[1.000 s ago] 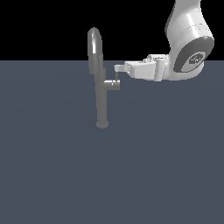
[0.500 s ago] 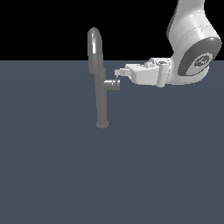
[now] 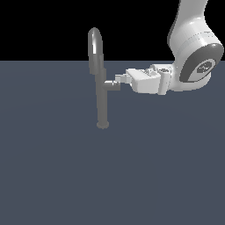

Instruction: Turn on the faucet by rotating a designated handle.

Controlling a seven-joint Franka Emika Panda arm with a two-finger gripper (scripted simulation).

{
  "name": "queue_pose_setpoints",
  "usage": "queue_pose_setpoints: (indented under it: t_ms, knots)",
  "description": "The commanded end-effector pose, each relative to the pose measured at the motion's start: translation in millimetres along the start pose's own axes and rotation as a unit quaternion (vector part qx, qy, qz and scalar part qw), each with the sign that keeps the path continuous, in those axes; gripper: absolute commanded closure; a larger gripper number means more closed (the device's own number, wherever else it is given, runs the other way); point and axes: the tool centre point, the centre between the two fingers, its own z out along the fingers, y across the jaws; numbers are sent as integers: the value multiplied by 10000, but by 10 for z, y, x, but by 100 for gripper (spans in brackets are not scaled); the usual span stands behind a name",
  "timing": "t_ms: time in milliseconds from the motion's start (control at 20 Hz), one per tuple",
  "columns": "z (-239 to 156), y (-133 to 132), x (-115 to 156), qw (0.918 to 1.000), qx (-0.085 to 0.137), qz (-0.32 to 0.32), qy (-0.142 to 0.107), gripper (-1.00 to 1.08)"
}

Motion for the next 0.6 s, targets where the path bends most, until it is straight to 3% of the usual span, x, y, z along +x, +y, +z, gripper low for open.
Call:
queue_pose_setpoints:
  t_ms: [0, 300, 350, 400, 550]
  knots:
    - [0, 13, 67, 10000, -2, 19, 0, 108]
    - [-2, 97, 494, 9999, 5, 162, -9, 108]
    - [-2, 97, 494, 9999, 5, 162, -9, 108]
    - [1, 15, 248, 10000, -18, -35, -12, 108]
    - [0, -5, 410, 10000, -11, 25, -12, 108]
